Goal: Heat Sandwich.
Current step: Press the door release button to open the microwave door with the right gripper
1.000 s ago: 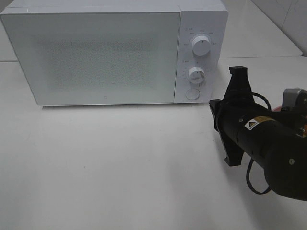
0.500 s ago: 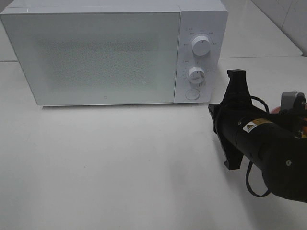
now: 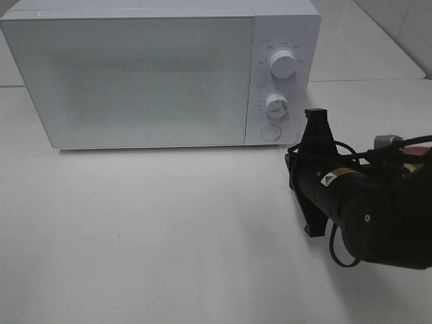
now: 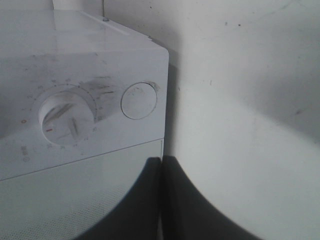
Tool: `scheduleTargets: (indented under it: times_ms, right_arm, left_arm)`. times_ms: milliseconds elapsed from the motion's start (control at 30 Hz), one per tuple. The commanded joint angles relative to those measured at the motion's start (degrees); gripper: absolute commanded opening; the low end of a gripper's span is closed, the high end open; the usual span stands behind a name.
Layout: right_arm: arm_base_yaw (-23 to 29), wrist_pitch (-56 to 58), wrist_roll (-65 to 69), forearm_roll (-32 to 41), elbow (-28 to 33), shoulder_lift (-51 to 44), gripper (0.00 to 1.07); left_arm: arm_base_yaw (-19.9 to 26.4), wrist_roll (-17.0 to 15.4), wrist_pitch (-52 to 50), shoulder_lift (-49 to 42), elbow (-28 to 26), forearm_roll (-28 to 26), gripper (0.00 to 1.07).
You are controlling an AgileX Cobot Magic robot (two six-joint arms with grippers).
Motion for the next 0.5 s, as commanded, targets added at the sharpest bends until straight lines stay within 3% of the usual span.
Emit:
scheduleTargets:
  times_ms: [33, 500]
  right_arm:
    - [-1.6, 1.49, 0.0, -2.58, -1.66, 0.92, 0.01]
    - [-6.82, 4.87, 0.0, -7.1, -10.2, 7.68, 0.01]
  left_arm:
    - [0.11, 0.06, -0.52, -1.55, 0.23, -0.34, 0.89]
    - [0.11, 0.06, -0.52, -1.55, 0.23, -0.34, 0.89]
